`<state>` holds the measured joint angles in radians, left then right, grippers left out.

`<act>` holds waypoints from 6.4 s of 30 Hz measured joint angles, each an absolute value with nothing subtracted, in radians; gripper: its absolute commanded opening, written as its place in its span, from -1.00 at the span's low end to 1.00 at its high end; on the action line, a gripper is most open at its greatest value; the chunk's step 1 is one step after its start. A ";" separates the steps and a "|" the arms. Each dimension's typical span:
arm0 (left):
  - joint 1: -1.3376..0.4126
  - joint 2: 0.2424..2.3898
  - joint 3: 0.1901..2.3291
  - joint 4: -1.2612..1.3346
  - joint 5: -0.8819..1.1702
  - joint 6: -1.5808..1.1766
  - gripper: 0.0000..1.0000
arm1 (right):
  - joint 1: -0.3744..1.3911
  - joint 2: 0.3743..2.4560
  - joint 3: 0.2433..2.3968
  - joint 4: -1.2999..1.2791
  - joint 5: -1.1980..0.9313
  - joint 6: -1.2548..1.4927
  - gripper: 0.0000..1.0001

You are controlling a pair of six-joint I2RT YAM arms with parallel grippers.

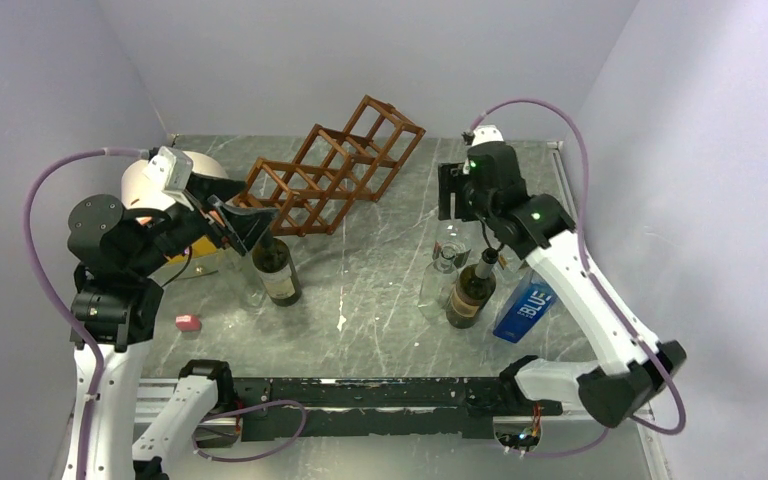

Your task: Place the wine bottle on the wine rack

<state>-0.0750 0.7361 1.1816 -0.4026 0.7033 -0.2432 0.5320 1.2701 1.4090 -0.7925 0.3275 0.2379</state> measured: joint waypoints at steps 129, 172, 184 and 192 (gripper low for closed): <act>-0.815 1.196 1.061 0.016 0.281 0.804 -0.86 | 0.704 1.062 1.594 -0.793 0.006 0.218 0.65; -0.809 1.271 1.192 -0.152 0.224 1.283 0.24 | 0.704 1.309 1.589 -0.765 -0.130 0.093 -1.00; -0.809 1.227 1.146 0.054 0.216 1.186 0.99 | 0.708 1.254 1.576 -0.728 0.010 0.154 -1.00; -0.809 1.210 1.145 0.086 0.212 1.089 0.99 | 0.708 1.189 1.537 -0.697 0.145 0.184 -1.00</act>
